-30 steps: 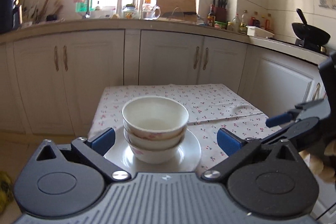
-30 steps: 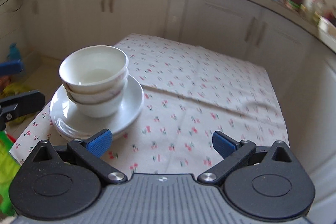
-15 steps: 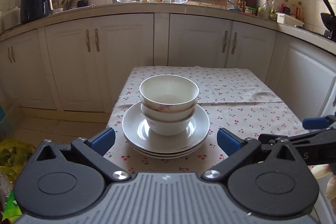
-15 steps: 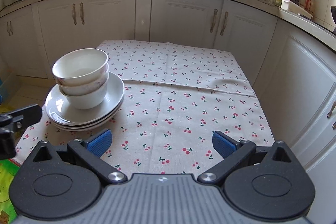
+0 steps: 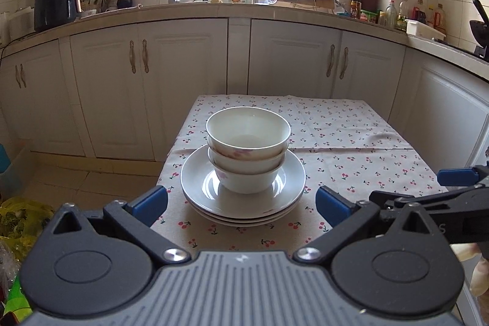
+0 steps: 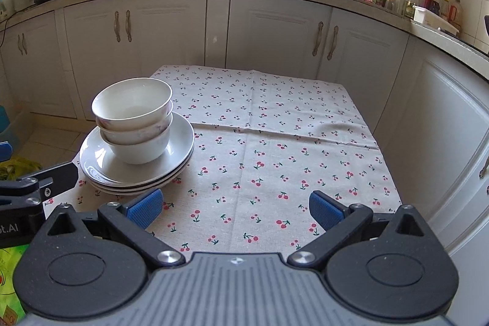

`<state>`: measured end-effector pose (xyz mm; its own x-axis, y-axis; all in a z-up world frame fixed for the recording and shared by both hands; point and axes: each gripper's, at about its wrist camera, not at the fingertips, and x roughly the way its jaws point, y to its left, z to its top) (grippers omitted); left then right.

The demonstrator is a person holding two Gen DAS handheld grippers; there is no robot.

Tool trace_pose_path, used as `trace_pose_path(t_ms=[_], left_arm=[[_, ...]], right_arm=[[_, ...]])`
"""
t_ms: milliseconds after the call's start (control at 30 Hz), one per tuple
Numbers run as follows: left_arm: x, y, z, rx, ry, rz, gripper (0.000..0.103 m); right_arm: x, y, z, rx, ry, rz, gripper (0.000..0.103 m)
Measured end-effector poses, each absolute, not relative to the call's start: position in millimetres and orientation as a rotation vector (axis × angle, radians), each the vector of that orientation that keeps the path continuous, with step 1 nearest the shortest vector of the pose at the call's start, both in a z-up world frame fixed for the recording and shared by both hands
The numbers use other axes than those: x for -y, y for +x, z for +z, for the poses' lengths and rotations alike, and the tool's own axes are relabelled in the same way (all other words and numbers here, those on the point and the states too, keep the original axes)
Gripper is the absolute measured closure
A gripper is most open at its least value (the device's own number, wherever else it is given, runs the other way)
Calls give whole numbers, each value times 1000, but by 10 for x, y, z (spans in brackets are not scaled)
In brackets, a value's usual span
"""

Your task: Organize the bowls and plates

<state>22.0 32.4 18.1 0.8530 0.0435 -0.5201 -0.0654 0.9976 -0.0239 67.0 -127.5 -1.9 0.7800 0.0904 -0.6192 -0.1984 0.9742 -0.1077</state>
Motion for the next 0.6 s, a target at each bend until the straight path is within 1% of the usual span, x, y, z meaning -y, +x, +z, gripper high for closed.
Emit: trace_pose_path(t_ms=[600], left_arm=[[-305,136,232,-518,-34,51,1]], right_arm=[[1273,580,45,-613,-178,145,0]])
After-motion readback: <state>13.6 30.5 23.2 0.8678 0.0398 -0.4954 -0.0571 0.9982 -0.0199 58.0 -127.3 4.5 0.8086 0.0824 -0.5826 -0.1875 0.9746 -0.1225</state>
